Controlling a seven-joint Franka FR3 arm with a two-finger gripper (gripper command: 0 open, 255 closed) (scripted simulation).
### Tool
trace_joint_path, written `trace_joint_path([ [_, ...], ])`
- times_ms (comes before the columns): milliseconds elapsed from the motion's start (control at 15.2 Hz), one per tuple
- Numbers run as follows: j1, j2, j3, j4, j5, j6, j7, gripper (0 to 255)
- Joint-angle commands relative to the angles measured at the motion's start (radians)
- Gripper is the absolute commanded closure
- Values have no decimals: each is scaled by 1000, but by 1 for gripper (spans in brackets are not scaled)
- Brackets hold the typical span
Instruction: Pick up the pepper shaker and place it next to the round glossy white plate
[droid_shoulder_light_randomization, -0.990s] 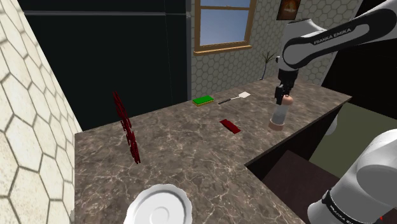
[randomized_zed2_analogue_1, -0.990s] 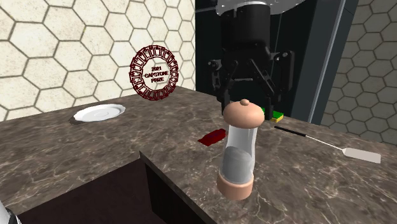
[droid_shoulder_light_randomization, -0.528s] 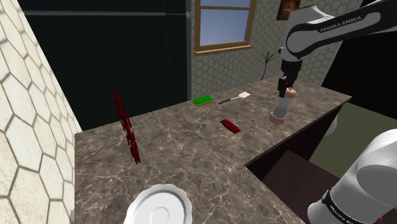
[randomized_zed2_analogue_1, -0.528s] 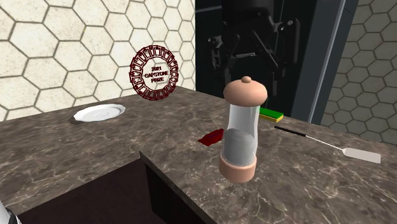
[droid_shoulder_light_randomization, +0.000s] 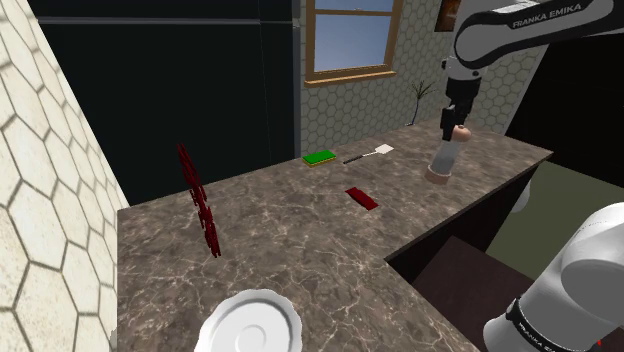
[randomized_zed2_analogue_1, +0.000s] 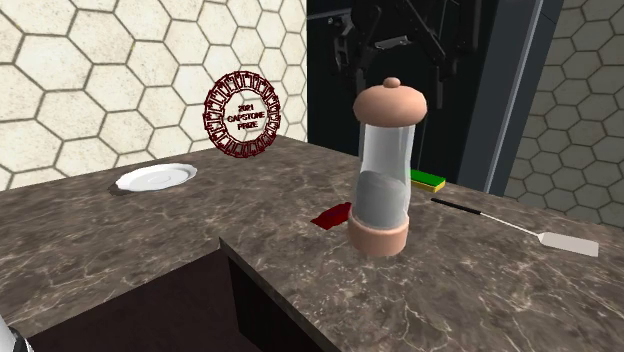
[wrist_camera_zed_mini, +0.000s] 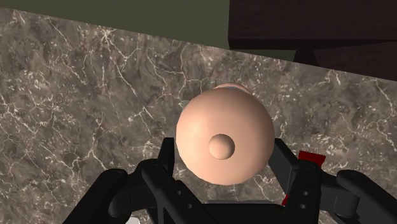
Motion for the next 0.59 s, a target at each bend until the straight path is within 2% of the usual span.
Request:
trace_joint_path([
  [0,1,-4,4,24,3,-28,-4,255],
  [528,6,-9,17,126,15,-134,-23,255],
])
